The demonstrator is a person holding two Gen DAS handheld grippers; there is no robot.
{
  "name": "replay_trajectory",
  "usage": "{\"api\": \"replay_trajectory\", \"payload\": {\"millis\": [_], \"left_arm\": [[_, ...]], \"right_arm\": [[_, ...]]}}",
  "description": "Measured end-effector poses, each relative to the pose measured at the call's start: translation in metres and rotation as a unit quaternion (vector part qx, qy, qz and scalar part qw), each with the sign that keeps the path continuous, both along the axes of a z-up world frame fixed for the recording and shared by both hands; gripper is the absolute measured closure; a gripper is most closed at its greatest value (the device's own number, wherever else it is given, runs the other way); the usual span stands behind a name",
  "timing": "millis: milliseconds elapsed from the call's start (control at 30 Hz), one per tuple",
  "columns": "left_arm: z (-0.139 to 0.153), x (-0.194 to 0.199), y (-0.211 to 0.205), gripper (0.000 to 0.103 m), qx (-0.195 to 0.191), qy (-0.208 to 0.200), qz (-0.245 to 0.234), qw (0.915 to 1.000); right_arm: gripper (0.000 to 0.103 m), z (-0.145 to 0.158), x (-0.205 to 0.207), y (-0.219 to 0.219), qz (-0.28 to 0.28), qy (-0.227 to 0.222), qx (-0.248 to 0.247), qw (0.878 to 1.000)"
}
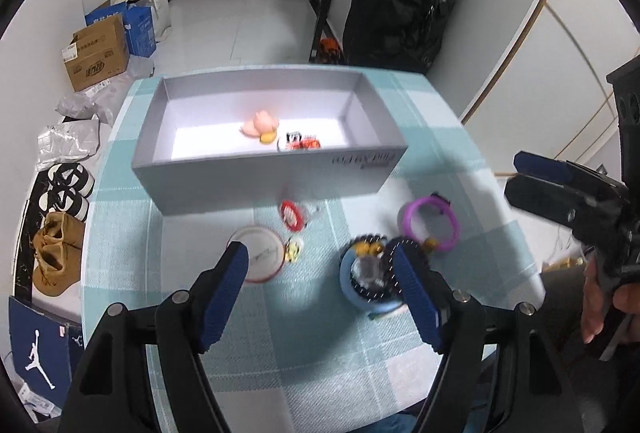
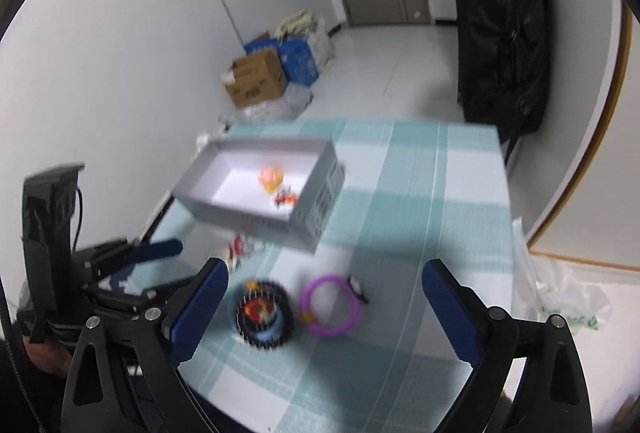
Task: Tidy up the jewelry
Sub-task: 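Withdraw both tools from the box back over the remaining items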
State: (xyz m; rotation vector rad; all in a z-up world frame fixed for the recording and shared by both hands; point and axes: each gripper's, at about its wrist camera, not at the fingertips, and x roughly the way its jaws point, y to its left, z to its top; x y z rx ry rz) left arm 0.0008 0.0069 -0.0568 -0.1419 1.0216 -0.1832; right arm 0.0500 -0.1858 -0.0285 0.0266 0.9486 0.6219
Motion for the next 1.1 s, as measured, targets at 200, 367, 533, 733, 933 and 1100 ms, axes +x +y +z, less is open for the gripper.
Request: {"api": "replay_trajectory", "payload": {"millis": [200, 367, 533, 733, 933, 1100], "left_arm": [[-0.008, -0.007, 0.013, 0.032, 0.008, 0.014, 0.014, 0.9998], [-0.006, -0.007, 0.032, 0.032, -0.004, 0.017, 0.043, 0.9989], [-0.010, -0.002, 0.044, 0.032, -0.005, 0.025, 0.069, 0.9973], [-0.017, 0.001, 0.051, 0.032, -0.005, 0.040, 0.081, 0.9959], [-0.018, 0.003, 0.050, 0.032, 0.004, 0.043, 0.072, 0.9965], [-0.022, 0.006, 0.049, 0.032, 0.013, 0.048, 0.067, 0.9965]], "right_arm": [[0.006, -0.033, -0.012, 0.018, 0.056, 0.052, -0.029, 0.997], [0.012, -0.051, -0.015, 0.031, 0.077, 0.101, -0.010, 0.992], [0.015, -0.056, -0.014, 0.048, 0.090, 0.099, -0.023, 0.991], [0.025, -0.055, -0.016, 0.063, 0.111, 0.079, -0.054, 0.989], [0.043, -0.061, -0.020, 0.074, 0.133, 0.075, -0.085, 0.985], [0.056, -0.059, -0.020, 0.071, 0.133, 0.080, -0.079, 0.985]]}}
